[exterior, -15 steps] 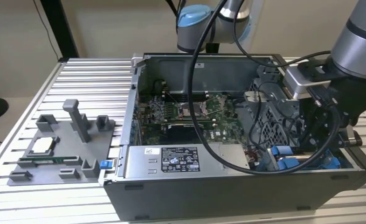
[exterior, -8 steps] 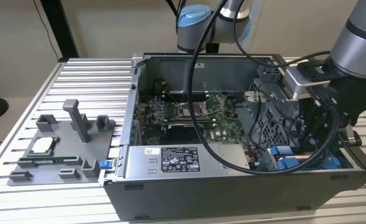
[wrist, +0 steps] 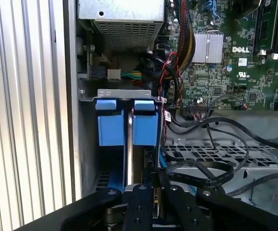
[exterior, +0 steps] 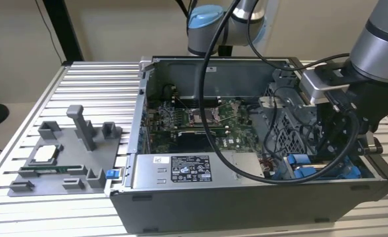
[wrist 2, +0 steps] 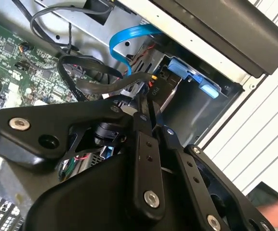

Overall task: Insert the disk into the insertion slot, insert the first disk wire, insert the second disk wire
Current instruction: 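Insert the second disk wire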

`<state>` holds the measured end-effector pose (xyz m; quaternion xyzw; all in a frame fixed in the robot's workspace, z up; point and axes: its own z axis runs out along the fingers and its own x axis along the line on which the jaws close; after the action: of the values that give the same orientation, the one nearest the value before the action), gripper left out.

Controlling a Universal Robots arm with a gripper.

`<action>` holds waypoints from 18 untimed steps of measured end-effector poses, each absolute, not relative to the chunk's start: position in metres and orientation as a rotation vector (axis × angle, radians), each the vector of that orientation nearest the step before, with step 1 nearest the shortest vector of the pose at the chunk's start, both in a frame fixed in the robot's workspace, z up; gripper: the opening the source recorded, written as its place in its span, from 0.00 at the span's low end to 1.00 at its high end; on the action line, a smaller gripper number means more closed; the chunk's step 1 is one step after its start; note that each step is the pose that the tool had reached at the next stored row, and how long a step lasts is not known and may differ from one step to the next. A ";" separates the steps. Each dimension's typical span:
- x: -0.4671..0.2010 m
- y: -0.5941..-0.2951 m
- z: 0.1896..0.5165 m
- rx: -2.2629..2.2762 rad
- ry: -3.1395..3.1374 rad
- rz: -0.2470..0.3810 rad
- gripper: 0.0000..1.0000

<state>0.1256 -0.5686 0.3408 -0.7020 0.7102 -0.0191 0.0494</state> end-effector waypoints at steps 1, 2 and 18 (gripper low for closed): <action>0.126 -0.569 0.341 -2.139 2.164 -0.058 0.00; 0.126 -0.569 0.340 -2.139 2.164 -0.058 0.00; 0.126 -0.568 0.333 -2.137 2.162 -0.055 1.00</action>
<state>0.1257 -0.5683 0.3331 -0.7019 0.7102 -0.0180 0.0505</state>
